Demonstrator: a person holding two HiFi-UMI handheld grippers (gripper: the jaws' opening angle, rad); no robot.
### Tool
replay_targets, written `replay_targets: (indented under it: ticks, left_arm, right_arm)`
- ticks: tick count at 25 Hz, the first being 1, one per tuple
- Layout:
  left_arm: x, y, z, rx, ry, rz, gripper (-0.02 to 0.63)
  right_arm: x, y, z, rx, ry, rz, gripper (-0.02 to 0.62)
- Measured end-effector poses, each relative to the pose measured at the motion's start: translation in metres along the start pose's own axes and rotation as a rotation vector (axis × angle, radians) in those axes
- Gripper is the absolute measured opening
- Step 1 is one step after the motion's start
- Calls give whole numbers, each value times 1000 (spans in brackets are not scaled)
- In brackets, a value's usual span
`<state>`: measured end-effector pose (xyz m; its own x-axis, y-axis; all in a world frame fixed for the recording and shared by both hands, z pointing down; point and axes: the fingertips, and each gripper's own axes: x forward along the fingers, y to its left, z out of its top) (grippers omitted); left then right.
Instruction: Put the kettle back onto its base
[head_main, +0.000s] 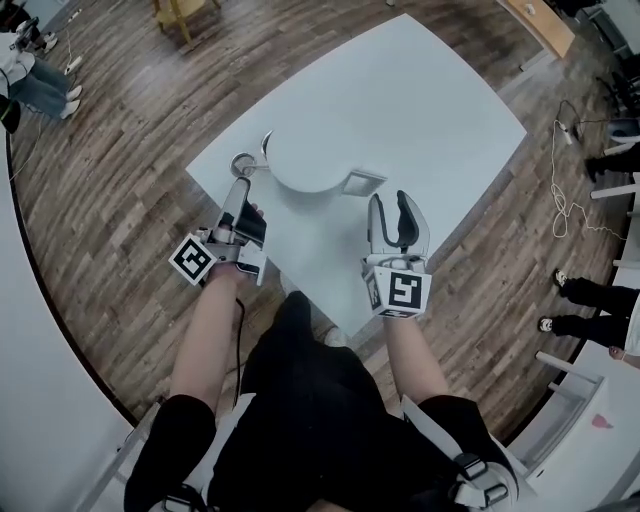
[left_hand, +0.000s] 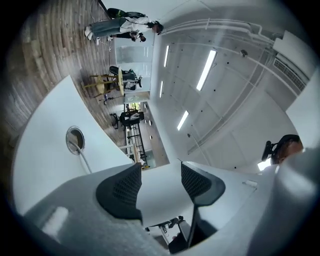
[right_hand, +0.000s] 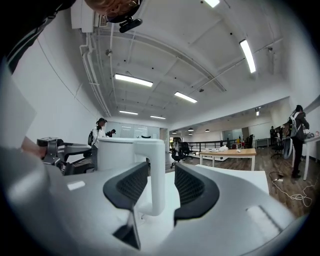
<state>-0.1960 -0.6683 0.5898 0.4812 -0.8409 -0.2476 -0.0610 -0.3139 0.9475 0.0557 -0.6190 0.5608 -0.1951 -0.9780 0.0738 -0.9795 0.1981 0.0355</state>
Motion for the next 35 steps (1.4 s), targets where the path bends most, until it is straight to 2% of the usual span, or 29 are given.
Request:
replay_targets:
  ticks: [6,9,11,15,18,19,20,21,23,25,26,29,35]
  left_arm:
    - [-27,-62,-41,9,-38,-79,239]
    - [-36,-94,-65,29,-22,-125,239]
    - [-42,-115,-84,71,6,-147,238]
    - [-60,-143,-123,250,95,-104,238]
    - [-75,-162,-140,452,178,-67,238]
    - [-80,-167,-143,511,187,-60,220]
    - [-86,-171,-143,566,184,-52,119]
    - [-92,-174,-142,627,177,-39,50]
    - [-100,-181,-142,785,184,-2,-3]
    - [-105,-184,-148,951,204,7,-3]
    - [-107,-186,-152,1003,213,-1,-3]
    - [-113,-194,-162,1058,240,-39,-3]
    - [-117,-197,-159,1057,295,-96,-3]
  right_arm:
    - [-59,-5,38,3,-70,64,95]
    - [-86,-7,55,13,-88,87,46]
    - [-103,-9,64,48,-89,98,18]
    - [-140,-7,68,117,-75,132,5]
    - [-167,-4,68,129,-66,149,5]
    - [-175,-3,69,134,-68,150,5]
    - [-182,-3,72,141,-74,150,3]
    - [-188,-3,75,149,-82,150,3]
    - [-200,-2,80,162,-103,150,3]
    - [-211,-3,82,160,-117,146,3]
    - [-216,-4,81,161,-117,139,3]
    - [-226,-7,78,191,-112,107,3]
    - [-229,9,85,228,-131,64,3]
